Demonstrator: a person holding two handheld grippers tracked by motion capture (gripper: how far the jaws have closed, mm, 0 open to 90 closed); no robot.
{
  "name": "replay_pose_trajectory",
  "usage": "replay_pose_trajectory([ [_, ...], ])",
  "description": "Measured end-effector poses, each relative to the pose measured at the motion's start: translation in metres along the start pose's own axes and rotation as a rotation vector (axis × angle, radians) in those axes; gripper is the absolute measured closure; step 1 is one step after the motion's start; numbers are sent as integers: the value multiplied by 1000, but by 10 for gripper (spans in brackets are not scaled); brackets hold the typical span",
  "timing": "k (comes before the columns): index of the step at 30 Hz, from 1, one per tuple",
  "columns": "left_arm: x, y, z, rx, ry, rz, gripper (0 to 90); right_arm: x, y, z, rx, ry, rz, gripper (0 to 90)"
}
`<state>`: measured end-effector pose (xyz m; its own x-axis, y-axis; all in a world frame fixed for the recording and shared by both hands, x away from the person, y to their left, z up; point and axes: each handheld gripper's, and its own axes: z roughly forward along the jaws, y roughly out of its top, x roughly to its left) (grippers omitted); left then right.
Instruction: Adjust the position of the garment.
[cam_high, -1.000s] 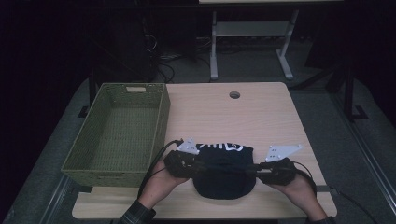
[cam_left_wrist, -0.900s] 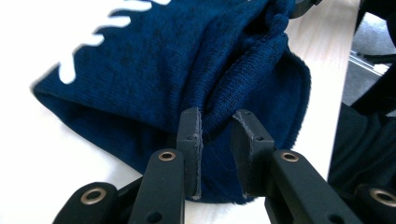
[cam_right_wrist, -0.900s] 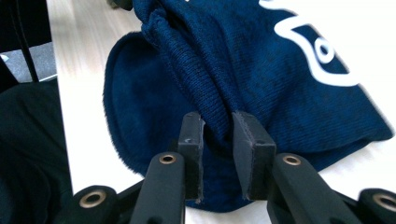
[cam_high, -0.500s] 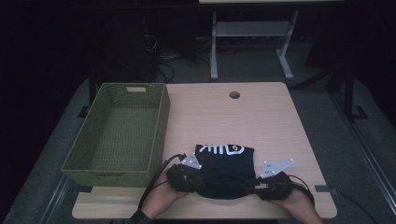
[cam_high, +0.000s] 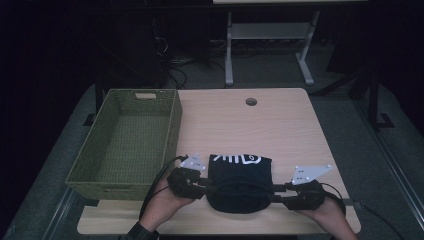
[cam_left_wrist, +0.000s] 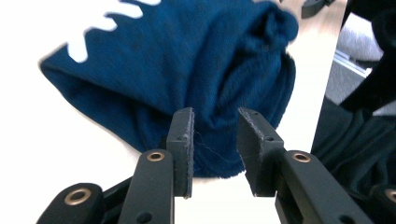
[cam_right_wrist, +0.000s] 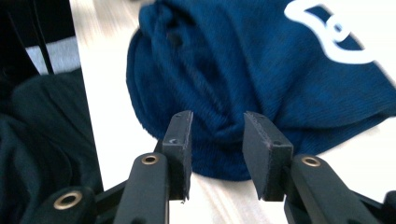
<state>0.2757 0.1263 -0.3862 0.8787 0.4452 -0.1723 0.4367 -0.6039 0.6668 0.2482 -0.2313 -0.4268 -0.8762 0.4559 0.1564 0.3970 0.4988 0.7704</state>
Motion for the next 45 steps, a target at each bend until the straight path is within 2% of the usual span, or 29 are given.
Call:
replay_pose_trajectory([
  [3, 3, 11, 0, -24, 16, 1, 747, -5, 4, -6, -32, -1, 13, 630],
  [6, 8, 25, 5, -31, 39, 8, 832, -11, 10, -7, -49, -15, 14, 713],
  [9, 14, 39, 15, -40, 58, 5, 893, -20, 14, 0, -46, -31, 21, 806],
  [13, 23, 51, 35, -17, 64, -11, 899, -32, 17, 17, -25, -46, 30, 864],
  [14, 24, 52, 42, -7, 68, -22, 899, -34, 17, 22, -16, -38, 33, 869],
  [15, 26, 51, 48, 21, 72, -12, 899, -35, 17, 26, -4, -32, 34, 873],
  [16, 26, 50, 55, 30, 63, -30, 899, -35, 17, 30, 9, -23, 30, 873],
  [21, 31, 39, 73, 114, 49, -40, 899, -31, 13, 43, 60, 6, 22, 893],
  [25, 33, 35, 87, 162, 51, -7, 900, -26, 9, 55, 109, 10, 1, 899],
  [27, 34, 35, 93, 165, 57, 6, 900, -24, 6, 61, 142, 3, -20, 900],
  [28, 35, 35, 94, 163, 58, 8, 900, -22, 7, 62, 141, 13, -7, 900],
  [30, 38, 37, 97, 162, 65, 13, 900, -18, 6, 64, 146, 17, -14, 900],
  [32, 39, 38, 100, 158, 71, 15, 900, -15, 6, 66, 153, 10, -27, 900],
  [33, 40, 39, 100, 166, 76, 31, 900, -13, 6, 67, 154, 6, -20, 900],
  [39, 41, 39, 103, 148, 82, 28, 900, -5, 4, 68, 140, -27, -37, 900],
  [40, 42, 39, 101, 147, 74, 27, 900, -5, 3, 68, 133, -30, -35, 900],
  [41, 42, 38, 100, 126, 62, 2, 900, -5, 2, 68, 127, -32, -35, 900],
  [42, 43, 38, 96, 120, 51, -4, 900, -5, 2, 67, 120, -34, -28, 900],
  [45, 45, 39, 82, 94, 55, -9, 890, -4, 2, 61, 87, -48, -22, 849],
])
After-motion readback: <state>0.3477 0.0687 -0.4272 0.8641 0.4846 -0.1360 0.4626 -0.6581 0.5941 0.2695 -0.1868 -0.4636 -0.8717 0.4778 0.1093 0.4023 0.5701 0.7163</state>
